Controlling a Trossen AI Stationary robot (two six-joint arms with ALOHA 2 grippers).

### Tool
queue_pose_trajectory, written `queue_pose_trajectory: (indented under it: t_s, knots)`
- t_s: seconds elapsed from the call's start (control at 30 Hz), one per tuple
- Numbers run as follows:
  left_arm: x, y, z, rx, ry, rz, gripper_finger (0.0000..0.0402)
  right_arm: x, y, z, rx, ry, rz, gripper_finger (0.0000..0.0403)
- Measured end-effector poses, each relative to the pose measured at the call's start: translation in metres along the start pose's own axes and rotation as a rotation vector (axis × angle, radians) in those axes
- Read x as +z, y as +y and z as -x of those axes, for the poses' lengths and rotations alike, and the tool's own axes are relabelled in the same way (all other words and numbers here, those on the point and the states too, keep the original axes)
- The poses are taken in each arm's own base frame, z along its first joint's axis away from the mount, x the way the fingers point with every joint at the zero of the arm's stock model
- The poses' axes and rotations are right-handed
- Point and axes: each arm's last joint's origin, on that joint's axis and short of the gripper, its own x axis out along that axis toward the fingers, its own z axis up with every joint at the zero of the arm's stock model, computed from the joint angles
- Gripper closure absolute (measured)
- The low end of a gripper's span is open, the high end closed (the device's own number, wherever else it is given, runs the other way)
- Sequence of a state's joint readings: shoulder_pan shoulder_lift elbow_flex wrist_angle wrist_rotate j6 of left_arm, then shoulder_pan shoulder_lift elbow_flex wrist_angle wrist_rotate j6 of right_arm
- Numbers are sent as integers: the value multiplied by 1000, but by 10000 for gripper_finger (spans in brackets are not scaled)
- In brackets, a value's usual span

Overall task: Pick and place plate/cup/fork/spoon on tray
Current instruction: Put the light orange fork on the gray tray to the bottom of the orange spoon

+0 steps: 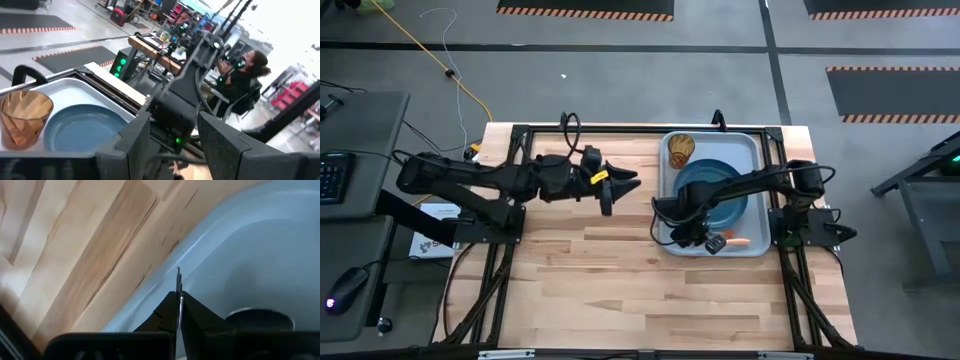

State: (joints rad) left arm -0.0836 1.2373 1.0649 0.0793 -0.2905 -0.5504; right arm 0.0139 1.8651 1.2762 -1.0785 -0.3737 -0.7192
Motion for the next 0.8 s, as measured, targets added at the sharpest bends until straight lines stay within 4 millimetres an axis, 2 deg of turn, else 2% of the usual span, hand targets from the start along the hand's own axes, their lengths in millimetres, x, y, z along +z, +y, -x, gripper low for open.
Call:
queue_pose_trajectory:
  t_s: [0.3,0.57,0.8]
  knots:
    - [3,5,-1,18,-12,41,245,6,-5,-2,-39,-46,21,403]
    - [3,5,-1,18,-13,97,245,7,-6,-2,-55,-56,-34,403]
    - [3,5,-1,18,-13,104,245,5,-16,-22,-6,3,-138,403]
